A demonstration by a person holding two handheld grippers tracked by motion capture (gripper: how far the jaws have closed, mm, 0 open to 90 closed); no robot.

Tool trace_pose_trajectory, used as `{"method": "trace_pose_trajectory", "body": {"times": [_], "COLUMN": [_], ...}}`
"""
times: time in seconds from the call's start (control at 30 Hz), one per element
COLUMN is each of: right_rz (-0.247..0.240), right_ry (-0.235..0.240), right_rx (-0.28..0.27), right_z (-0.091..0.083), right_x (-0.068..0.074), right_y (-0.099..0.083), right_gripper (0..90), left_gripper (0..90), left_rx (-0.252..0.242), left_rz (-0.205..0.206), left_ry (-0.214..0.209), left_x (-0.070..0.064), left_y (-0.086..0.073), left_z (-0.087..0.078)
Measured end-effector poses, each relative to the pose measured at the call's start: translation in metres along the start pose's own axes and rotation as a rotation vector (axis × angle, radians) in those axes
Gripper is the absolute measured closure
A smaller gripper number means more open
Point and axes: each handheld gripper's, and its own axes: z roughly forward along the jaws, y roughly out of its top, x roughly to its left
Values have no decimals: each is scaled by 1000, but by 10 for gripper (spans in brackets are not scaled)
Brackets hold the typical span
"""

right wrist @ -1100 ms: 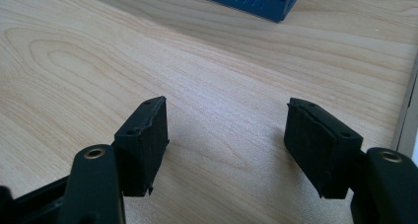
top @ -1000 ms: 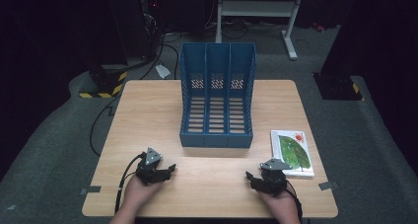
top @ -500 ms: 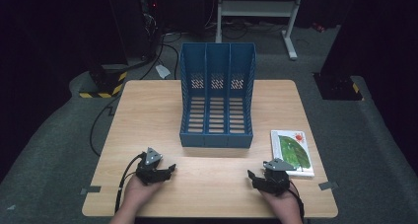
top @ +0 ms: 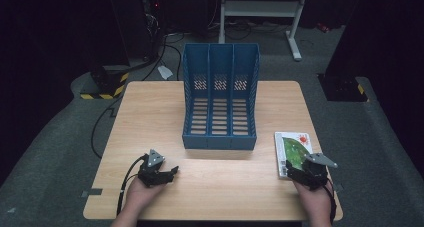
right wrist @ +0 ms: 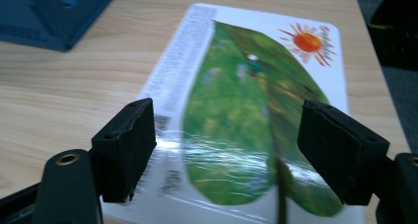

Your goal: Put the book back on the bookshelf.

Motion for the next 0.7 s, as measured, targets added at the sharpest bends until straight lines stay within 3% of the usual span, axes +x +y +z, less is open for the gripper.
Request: {"method": "trace_pose_trajectory", "body": {"times": [0.2,0.27,0.43,0.6,0.7], "right_rz": [74,110,136,205,205], "right_ry": [-41,-31,-37,26,54], "right_rx": [26,26,46,69,77], "right_z": [7,11,25,37,36], "right_x": [-22,-28,-38,-48,-47], "right_y": [-3,-2,6,12,12], "right_gripper": [226,224,209,225,236], "left_gripper": [290,290,291,291,291], "left_rx": [-1,1,0,1,-1], "left_rz": [-2,-4,-4,-5,-7], "left_ry": [0,-1,0,0,-1], "left_x": [0,0,0,-1,-1], "left_y": [0,0,0,0,-1], "left_z": [0,0,0,0,0]}}
